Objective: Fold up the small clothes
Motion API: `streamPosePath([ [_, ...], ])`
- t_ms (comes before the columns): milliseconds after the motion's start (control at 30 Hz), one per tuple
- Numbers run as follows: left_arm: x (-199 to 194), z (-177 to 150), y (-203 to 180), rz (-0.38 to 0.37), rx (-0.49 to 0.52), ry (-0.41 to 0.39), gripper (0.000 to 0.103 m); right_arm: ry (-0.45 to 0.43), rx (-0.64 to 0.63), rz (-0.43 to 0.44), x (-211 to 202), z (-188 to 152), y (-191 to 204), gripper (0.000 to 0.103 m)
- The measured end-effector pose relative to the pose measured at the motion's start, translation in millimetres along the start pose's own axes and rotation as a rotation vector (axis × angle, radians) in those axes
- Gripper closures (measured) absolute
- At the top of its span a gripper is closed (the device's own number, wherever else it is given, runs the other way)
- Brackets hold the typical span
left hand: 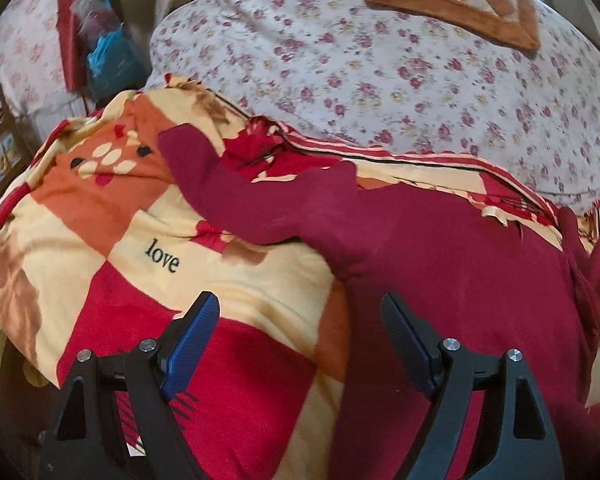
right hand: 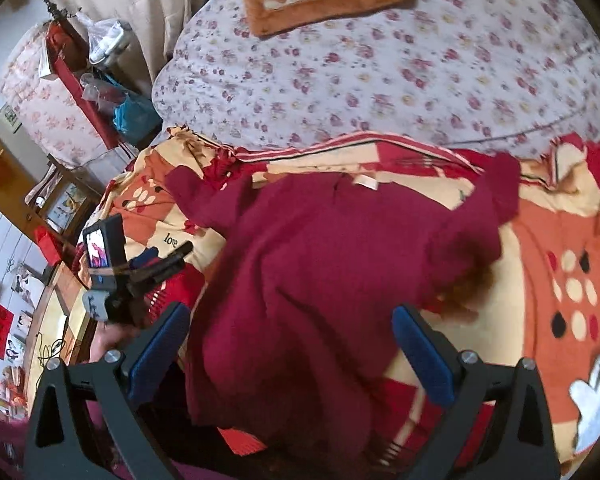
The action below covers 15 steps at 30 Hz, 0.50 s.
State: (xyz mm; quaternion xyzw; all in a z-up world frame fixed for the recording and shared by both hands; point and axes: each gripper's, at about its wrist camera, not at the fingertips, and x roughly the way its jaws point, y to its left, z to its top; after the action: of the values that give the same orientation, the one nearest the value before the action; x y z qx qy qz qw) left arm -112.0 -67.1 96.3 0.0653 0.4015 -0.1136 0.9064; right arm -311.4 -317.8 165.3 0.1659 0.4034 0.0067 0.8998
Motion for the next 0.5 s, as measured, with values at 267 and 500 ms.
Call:
streamPosePath([
  [267,1,-6,-18,-0.021,0.025,0.005,0.038,0.006,-0.003,0.071,32,28,38,0.000],
  [500,8,-9,-21,-0.029,0.027,0.025,0.038,-0.009,-0.030,0.118,47,51,70,0.000],
])
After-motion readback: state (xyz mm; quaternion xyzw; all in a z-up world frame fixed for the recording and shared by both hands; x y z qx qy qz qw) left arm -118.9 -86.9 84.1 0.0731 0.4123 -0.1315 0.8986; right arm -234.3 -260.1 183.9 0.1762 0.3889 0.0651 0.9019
